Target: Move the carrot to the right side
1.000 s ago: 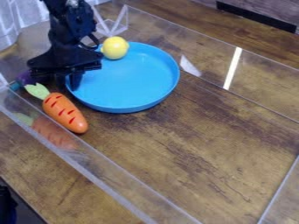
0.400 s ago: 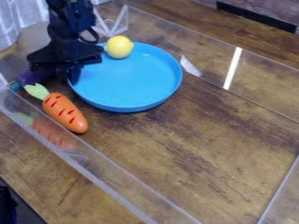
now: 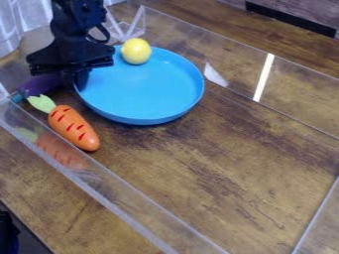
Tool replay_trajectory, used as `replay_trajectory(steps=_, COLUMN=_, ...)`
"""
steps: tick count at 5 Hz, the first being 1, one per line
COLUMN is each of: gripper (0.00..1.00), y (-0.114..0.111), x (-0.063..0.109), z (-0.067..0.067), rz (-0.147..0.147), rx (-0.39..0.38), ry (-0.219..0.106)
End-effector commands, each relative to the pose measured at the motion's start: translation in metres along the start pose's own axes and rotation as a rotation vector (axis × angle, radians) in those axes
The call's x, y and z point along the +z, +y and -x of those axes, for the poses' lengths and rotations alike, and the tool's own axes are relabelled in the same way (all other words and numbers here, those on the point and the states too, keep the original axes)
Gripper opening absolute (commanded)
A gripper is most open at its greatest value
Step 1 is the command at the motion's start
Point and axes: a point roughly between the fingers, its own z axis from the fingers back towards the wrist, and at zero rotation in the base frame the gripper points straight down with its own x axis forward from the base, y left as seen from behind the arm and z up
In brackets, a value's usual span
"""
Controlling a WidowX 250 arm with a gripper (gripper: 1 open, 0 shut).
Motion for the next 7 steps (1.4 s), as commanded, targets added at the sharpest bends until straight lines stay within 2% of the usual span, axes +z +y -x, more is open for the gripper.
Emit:
replay_trajectory(steps=1, gripper=0.00, y=0.001, x=0.020, z=-0.019, rz=0.032, rx=0.021, ry=-0.065)
replay_trajectory(steps=5, gripper=0.00, y=0.018, x=0.025, z=-0.039, rz=0.000, rx=0.082, ry=-0.097)
replay_trajectory(steps=7, gripper=0.00, y=0.031, x=0.019, z=-0.043, rz=-0.031, rx=0.119, ry=-0.113)
